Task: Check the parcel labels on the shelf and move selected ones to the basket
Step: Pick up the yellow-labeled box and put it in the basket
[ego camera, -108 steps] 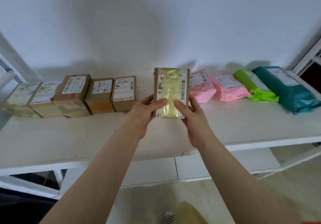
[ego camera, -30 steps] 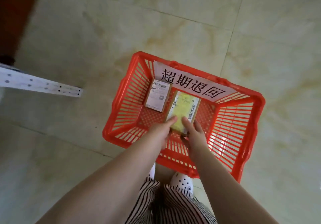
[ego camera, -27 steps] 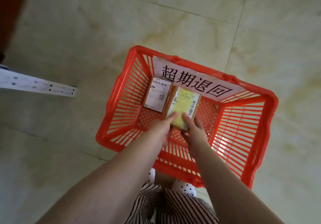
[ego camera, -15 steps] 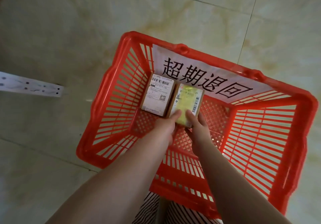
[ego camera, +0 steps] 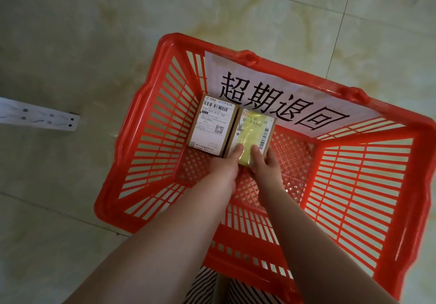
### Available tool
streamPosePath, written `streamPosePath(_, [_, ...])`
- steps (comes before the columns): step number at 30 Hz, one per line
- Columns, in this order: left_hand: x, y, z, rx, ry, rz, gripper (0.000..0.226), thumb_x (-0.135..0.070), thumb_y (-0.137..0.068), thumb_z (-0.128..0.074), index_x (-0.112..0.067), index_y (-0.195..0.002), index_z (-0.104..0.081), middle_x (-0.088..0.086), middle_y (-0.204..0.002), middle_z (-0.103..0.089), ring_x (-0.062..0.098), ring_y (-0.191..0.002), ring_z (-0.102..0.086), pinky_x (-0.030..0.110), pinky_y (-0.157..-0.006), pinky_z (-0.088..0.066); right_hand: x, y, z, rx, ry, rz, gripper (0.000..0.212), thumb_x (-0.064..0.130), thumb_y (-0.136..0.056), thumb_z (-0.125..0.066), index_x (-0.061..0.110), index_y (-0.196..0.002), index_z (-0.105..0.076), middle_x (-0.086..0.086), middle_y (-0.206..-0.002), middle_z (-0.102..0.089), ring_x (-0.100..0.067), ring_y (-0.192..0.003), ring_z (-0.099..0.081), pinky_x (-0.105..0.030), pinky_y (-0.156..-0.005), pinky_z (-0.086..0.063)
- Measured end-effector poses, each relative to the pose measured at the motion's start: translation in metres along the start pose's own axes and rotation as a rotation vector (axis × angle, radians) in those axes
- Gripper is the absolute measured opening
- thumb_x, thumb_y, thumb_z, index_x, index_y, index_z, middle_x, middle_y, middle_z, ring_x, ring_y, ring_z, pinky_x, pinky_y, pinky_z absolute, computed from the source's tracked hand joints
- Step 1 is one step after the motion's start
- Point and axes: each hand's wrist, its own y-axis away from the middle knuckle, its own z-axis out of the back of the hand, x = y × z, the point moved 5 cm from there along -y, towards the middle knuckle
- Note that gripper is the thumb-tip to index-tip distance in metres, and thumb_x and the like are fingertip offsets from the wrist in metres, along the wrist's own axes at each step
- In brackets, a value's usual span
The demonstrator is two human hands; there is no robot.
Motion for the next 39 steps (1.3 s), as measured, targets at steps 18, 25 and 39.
streamPosePath(18, [-0.018, 0.086, 0.032, 0.096, -0.253, 0.093, 0.07, -0.054, -0.081, -0.066, -0.007, -0.131, -0.052, 0.005, -0.115, -0.063, 0.02, -0.101, -0.06, 0.033, -0.087, -0.047, 0.033, 0.066, 0.016, -0.215, 0.201, -0.19, 0.059, 0.043, -0.087, -0.069, 0.012, -0.136, -0.055, -0.009, -0.126, -0.063, -0.031, -0.115, -0.061, -0.05, -0.099, -0.051])
streamPosePath(25, [-0.07, 0.237, 0.098, 0.095, 0.067, -0.065, 0.014, -0.028, -0.086, -0.07, -0.015, -0.084, -0.065, -0.001, -0.084, -0.066, 0.011, -0.071, -0.06, 0.022, -0.062, -0.048, 0.128, 0.203, -0.003, 0.007, 0.035, -0.16, 0.019, 0.027, -0.089, -0.072, 0.011, -0.098, -0.07, -0.006, -0.089, -0.073, -0.019, -0.081, -0.069, -0.03, -0.072, -0.058])
streamPosePath(39, [-0.098, 0.62, 0.31, -0.044, 0.807, -0.357, 0.009, -0.018, -0.091, -0.063, -0.012, -0.097, -0.067, 0.002, -0.09, -0.07, 0.012, -0.076, -0.064, 0.022, -0.069, -0.055, 0.312, 0.566, -0.147, 0.606, 0.209, 0.049, 0.008, 0.018, -0.091, -0.069, 0.012, -0.096, -0.07, -0.002, -0.084, -0.073, -0.014, -0.077, -0.064, -0.024, -0.071, -0.05])
